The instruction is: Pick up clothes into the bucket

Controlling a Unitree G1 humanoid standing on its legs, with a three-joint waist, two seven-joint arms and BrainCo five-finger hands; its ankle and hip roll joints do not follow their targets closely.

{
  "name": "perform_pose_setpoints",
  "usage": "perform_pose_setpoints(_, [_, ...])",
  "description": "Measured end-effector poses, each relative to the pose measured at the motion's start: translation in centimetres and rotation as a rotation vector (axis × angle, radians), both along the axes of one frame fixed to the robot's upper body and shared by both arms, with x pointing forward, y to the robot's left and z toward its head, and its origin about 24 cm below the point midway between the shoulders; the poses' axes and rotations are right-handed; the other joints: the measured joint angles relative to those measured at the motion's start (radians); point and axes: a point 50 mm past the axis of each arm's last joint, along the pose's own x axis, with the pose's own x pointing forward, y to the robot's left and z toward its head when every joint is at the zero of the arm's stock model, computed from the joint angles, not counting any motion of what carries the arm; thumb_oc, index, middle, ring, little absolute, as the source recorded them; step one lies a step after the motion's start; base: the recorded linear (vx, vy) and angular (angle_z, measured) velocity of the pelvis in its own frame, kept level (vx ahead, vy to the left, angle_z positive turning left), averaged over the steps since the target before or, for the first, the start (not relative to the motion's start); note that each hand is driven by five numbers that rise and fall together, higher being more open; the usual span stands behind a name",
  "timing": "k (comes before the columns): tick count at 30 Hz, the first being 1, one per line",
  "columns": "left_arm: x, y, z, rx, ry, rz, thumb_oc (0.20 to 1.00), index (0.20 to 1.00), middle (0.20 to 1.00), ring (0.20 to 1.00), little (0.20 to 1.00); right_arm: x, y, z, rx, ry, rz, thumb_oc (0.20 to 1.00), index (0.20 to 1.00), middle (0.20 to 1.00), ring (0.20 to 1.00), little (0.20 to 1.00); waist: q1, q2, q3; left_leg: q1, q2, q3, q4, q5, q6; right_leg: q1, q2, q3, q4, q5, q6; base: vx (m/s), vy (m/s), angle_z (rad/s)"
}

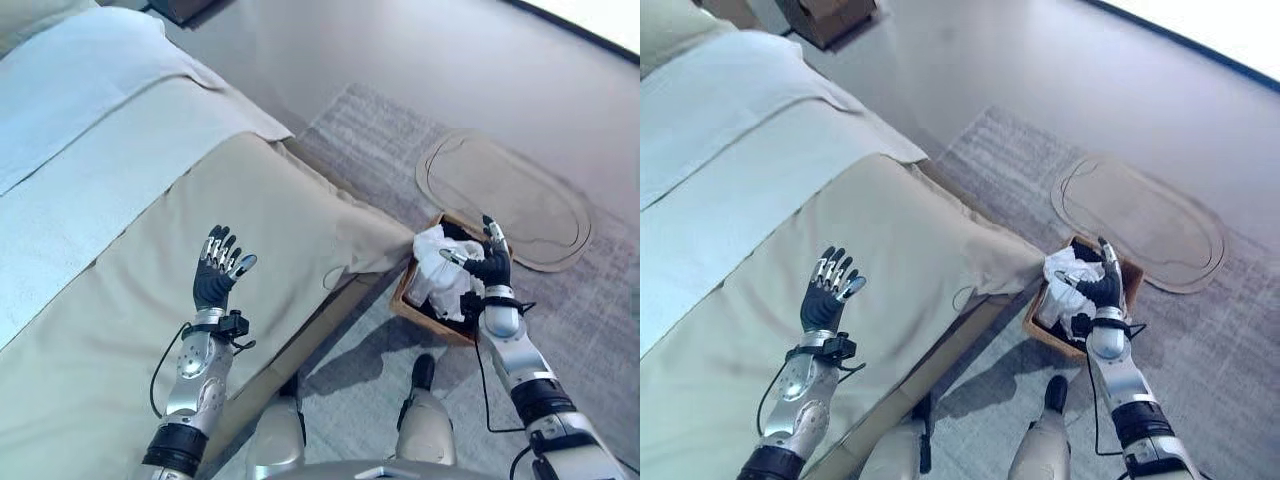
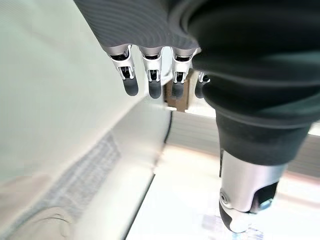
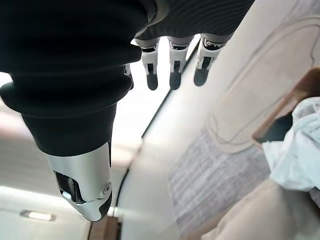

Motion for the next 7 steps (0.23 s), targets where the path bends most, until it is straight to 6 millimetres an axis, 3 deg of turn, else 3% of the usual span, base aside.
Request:
perform_pose_setpoints(5, [-0.4,-0.5,-0.7,0.046,0.032,-0.012,1.000,1.000,1.000,1.000,1.000,-2.0,3.1,-3.5,0.399,0.050,0.043,1.000,1.000,1.000,1.000,1.000,0.001,-0.012,-0.053,0.063,0.015,0.001,-0.034,0.004,-0.002,0.084,0.025,-0.021,-0.071,0.019,-0.001,0.05,0.006,0.03])
perform_pose_setpoints(7, [-0.5,-0.4,-1.0,0.049,0.047,-0.009,1.000,1.000,1.000,1.000,1.000,-2.8,3.8,-4.5,0.449,0.089,0.070,1.000,1.000,1.000,1.000,1.000,0.002,-0.013,-0.064,0.084,0.015,0.002,-0.038,0.004,-0.003,0.103,0.025,-0.021,-0.072,0.018,-0.001,0.05,0.000,-0.02])
